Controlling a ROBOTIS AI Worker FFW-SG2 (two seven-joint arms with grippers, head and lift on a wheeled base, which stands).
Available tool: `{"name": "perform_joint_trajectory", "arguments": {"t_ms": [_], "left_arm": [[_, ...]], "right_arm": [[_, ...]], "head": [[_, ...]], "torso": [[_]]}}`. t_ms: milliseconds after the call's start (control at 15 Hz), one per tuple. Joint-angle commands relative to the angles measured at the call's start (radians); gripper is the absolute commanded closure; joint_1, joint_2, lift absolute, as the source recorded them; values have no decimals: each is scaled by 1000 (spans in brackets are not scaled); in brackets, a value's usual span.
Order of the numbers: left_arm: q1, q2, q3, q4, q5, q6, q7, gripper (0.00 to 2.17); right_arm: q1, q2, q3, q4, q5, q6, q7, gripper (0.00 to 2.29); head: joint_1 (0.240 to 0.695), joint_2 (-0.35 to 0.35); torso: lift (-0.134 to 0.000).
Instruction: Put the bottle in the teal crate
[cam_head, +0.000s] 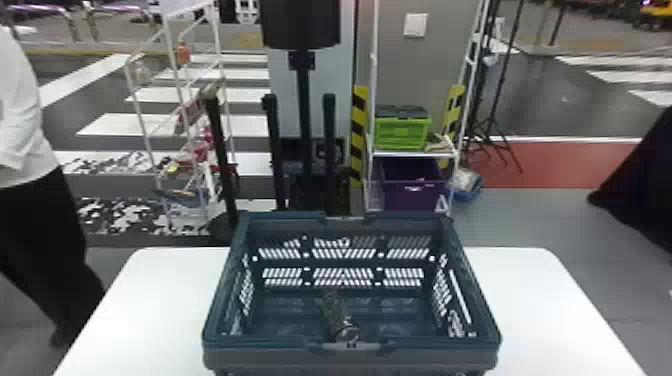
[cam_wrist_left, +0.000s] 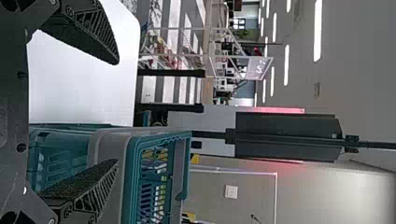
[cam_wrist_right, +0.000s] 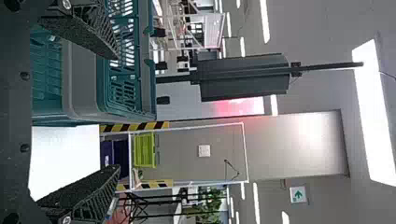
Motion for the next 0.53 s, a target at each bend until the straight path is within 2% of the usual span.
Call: {"name": "perform_joint_trajectory", "arguments": {"t_ms": [0, 200, 467], "left_arm": [[3, -3, -7, -5, -3, -5, 6, 140], [3, -20, -10, -5, -6, -11, 6, 140], [18, -23, -11, -12, -9, -36, 9, 140]], "right_arm": [[23, 7, 2, 14, 0, -27, 5, 56], [49, 7, 1, -23, 0, 16, 3, 56], [66, 11, -4, -68, 2, 65, 3, 60]], "head": [[499, 0], [499, 0], [499, 0]], "torso": [[0], [0], [0]]}}
